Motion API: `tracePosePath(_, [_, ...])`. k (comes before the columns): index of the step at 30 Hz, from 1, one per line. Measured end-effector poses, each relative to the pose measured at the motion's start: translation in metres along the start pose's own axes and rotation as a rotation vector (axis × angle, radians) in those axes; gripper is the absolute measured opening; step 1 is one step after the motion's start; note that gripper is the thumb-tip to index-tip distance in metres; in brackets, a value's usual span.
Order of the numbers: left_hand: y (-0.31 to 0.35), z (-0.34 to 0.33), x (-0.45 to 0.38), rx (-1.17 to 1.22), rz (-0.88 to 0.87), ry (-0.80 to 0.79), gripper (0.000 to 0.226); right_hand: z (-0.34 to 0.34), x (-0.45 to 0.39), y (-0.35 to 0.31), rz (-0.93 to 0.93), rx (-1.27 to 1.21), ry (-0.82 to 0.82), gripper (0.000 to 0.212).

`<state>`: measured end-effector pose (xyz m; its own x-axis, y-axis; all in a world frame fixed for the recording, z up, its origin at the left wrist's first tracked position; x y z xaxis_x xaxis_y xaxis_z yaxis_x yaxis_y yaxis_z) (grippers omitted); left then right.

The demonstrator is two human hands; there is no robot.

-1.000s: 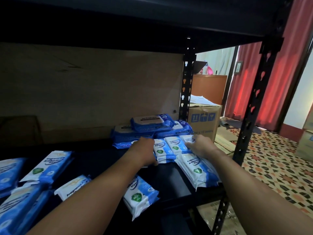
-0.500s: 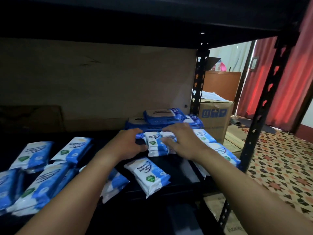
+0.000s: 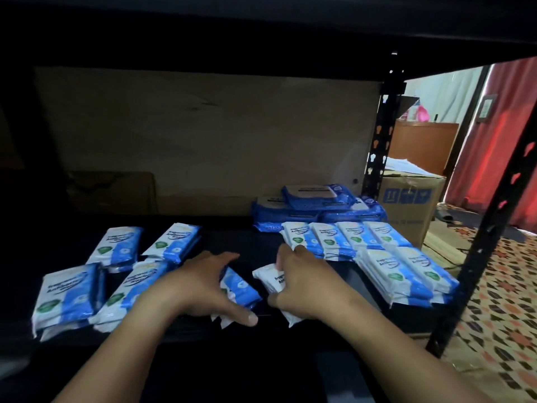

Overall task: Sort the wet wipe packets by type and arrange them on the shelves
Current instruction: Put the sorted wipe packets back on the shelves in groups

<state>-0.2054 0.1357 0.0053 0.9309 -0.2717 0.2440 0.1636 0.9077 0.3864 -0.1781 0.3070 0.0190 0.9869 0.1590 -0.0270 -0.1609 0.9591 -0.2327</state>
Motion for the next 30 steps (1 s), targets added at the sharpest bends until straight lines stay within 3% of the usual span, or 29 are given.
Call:
tracePosePath(5, [0.003,-0.009,-0.011,-0.061,0.012,0.117,0.118,0.0,0.004,0.001,-0.027,-0.018,0.064,0.055])
tracePosePath(11, [0.035,-0.025,-0.016,-0.079,-0.073,0.117,0.121,0.006,0.017,0.019,-0.11,0.003,0.143,0.048])
tracePosePath(22, [0.116,-0.061,-0.034,0.043,-0.333,0.033,0.147,0.023,0.055,0.081,-0.268,0.093,0.242,0.04])
tracePosePath(26, [0.125,-0.063,-0.033,0.266,-0.377,0.047,0.162,0.031,0.062,0.083,-0.161,0.096,0.283,0.043])
tracePosePath(30, [0.118,-0.055,-0.024,0.406,-0.406,0.112,0.169,0.028,0.075,0.098,-0.071,0.027,0.133,0.047])
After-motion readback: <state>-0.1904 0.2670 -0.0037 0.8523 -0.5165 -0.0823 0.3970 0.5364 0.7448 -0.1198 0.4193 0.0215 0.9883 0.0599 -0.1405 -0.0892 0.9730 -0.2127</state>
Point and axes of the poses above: each hand's wrist, its own x-axis away from the middle knuckle, its own z-axis out of the back of the hand, y = z × x, the point moved 7 cm from there along -x, towards the middle knuckle, and after that the axes turned 3 degrees about z, right-handed, at the moved point
